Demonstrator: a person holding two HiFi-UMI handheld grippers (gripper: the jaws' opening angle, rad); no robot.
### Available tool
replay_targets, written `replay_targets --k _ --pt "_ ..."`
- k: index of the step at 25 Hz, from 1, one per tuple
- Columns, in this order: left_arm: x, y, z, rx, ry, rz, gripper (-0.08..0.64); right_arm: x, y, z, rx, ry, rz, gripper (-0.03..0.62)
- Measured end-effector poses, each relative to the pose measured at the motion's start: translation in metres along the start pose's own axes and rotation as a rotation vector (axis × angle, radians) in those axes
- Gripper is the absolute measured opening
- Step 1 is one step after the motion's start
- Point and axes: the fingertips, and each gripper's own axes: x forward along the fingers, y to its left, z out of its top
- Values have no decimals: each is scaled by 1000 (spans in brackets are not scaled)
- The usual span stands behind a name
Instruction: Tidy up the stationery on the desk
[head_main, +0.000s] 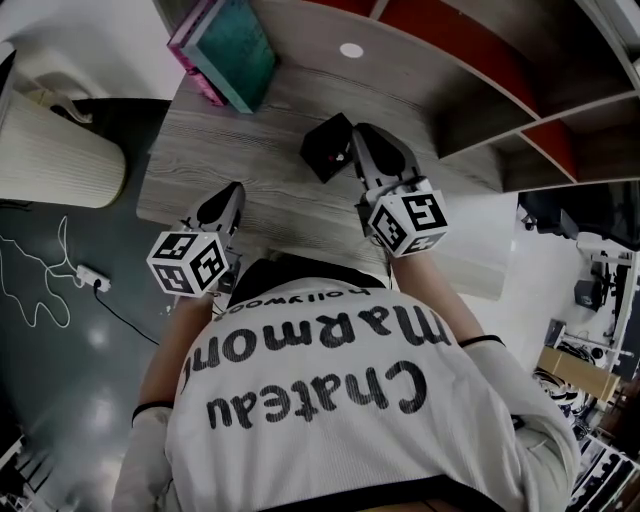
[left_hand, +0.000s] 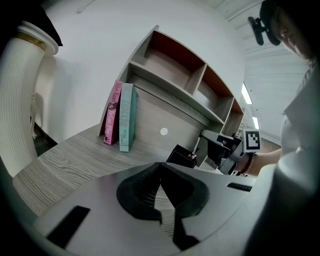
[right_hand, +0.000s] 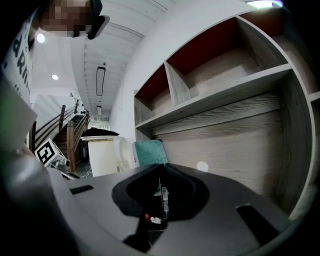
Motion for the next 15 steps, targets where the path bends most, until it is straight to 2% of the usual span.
replay_targets --k 8,15 --pt "0 -1 -2 0 5 -12 15 -6 3 -25 14 80 -27 51" --pt "-2 3 -3 -4 2 -14 15 -8 0 -50 77 142 -63 51"
